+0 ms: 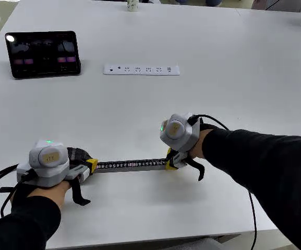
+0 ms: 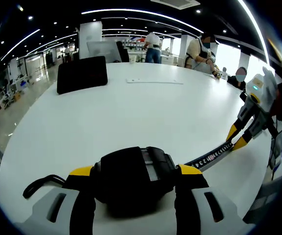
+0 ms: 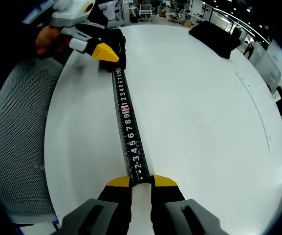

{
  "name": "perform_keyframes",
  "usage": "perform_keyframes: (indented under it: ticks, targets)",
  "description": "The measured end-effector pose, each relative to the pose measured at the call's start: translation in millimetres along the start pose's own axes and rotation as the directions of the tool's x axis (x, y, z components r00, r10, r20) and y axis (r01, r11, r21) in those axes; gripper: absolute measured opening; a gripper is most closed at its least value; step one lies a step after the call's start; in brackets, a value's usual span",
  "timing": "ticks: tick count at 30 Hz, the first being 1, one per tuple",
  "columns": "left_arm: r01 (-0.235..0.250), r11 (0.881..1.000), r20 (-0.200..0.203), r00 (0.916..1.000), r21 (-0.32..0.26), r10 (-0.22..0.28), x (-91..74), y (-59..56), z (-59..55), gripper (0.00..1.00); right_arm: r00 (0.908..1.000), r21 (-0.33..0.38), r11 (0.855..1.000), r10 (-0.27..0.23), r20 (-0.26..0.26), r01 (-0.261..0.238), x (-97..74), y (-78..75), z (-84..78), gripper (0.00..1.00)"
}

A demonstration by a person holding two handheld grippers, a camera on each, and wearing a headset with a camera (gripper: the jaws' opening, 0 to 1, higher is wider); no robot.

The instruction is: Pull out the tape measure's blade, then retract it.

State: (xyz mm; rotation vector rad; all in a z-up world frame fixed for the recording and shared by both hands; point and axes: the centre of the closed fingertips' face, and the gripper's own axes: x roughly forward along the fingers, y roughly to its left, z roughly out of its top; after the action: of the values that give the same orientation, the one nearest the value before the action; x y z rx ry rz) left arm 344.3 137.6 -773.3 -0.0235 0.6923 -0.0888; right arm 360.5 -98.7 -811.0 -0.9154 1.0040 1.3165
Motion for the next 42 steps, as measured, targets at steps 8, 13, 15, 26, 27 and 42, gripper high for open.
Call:
perform_keyframes:
  ticks: [8, 13, 15, 26, 27, 42]
  targets:
    - [0.0, 1.0, 0.0, 1.0, -0.001, 0.0, 0.8, 0.3, -0.3, 0.61, 1.0, 0.006, 1.0, -0.004, 0.006, 0.004, 0.2, 1.7, 1.7, 0.11]
    - [0.001, 1.0, 0.001, 1.0, -0.001, -0.001, 1.6, 0.6, -0.5, 0.61, 0.9999, -0.006, 1.0, -0.005, 0.013, 0.005, 0.7, 1.9, 2.9, 0.11]
    - [0.001, 1.0, 0.001, 1.0, -0.001, -0.001, 1.5, 0.6, -0.6, 0.61, 0.9998, 0.004, 1.0, -0.007, 0.018, 0.006, 0.8, 1.8, 3.4, 0.11]
    - [0.002, 1.0, -0.003, 1.0, -0.003, -0.002, 0.5, 0.3, -0.6, 0.61, 0.9997, 0.007, 1.0, -0.014, 0.02, 0.014, 2.0, 1.2, 7.0, 0.11]
    - [0.002, 1.0, -0.004, 1.0, -0.003, -0.002, 0.5, 0.3, -0.6, 0.61, 0.9997, 0.007, 1.0, -0.014, 0.02, 0.014, 2.1, 1.2, 7.2, 0.11]
    - [0.002, 1.0, 0.001, 1.0, -0.004, -0.002, 2.7, 1.1, -0.1, 0.61, 0.9997, 0.011, 1.0, -0.014, 0.019, 0.014, 3.6, 0.6, 11.1, 0.11]
